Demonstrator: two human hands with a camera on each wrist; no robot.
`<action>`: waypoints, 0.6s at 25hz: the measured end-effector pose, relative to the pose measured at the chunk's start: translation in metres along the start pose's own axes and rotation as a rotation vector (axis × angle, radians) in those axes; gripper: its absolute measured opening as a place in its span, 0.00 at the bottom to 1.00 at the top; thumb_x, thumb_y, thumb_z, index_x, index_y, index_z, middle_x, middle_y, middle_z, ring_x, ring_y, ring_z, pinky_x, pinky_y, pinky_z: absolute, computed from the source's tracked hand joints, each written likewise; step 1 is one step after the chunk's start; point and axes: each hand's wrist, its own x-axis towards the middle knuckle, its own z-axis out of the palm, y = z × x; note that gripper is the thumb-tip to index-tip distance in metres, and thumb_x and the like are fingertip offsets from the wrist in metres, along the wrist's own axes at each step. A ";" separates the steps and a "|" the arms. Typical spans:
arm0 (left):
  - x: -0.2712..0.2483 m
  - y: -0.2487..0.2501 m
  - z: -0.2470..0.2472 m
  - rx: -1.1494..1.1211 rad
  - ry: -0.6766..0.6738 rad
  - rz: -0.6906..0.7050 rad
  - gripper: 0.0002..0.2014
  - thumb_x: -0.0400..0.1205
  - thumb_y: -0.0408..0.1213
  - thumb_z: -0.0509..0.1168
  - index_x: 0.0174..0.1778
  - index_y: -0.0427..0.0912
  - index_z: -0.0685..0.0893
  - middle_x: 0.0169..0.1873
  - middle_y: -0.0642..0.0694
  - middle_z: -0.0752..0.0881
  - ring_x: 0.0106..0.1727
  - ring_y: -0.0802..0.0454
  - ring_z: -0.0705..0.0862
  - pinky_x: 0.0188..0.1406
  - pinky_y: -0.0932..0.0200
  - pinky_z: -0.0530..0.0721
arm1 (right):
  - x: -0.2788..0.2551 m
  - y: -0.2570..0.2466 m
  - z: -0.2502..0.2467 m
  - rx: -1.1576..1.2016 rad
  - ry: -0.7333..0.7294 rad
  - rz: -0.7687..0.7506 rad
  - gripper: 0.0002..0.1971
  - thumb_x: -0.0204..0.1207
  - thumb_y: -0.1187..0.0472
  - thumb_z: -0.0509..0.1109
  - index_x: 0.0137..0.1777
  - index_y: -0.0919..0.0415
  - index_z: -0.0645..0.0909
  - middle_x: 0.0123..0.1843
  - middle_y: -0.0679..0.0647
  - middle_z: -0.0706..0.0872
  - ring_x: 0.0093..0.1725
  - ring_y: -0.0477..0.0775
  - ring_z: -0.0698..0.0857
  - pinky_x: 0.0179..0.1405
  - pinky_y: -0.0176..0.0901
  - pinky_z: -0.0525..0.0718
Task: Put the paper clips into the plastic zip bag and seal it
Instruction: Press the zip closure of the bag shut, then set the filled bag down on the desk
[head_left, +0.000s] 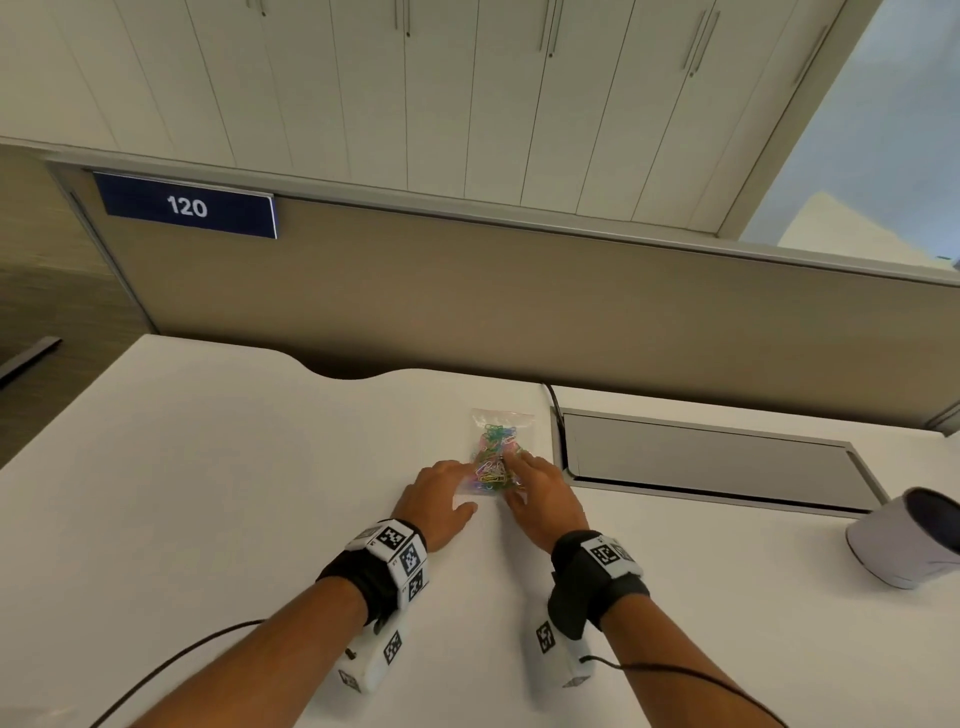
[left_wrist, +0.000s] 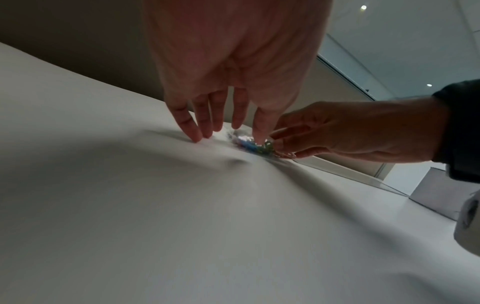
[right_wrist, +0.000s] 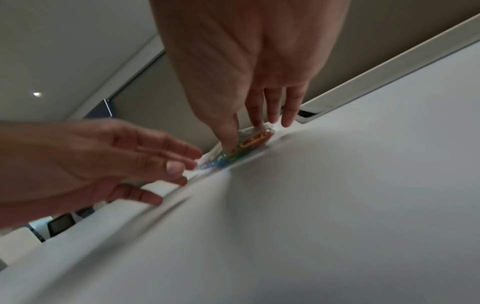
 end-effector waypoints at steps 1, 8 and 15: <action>-0.007 -0.005 -0.002 -0.040 0.008 -0.016 0.24 0.81 0.41 0.65 0.74 0.45 0.72 0.75 0.45 0.74 0.76 0.44 0.71 0.76 0.47 0.70 | -0.003 -0.004 -0.003 0.015 0.007 0.017 0.24 0.80 0.57 0.66 0.76 0.54 0.69 0.76 0.56 0.75 0.73 0.59 0.74 0.70 0.50 0.77; -0.116 -0.014 -0.026 -0.258 0.115 -0.038 0.11 0.80 0.42 0.67 0.58 0.50 0.83 0.60 0.55 0.84 0.63 0.55 0.80 0.67 0.57 0.78 | -0.052 -0.082 0.004 0.097 0.026 -0.078 0.16 0.77 0.52 0.69 0.64 0.54 0.80 0.68 0.53 0.82 0.70 0.55 0.75 0.69 0.45 0.75; -0.280 -0.039 -0.037 -0.126 0.138 -0.182 0.16 0.79 0.54 0.65 0.62 0.58 0.79 0.67 0.64 0.79 0.66 0.65 0.76 0.74 0.64 0.71 | -0.091 -0.188 0.062 0.142 -0.292 -0.230 0.12 0.78 0.51 0.67 0.58 0.53 0.81 0.63 0.53 0.83 0.66 0.53 0.78 0.63 0.46 0.78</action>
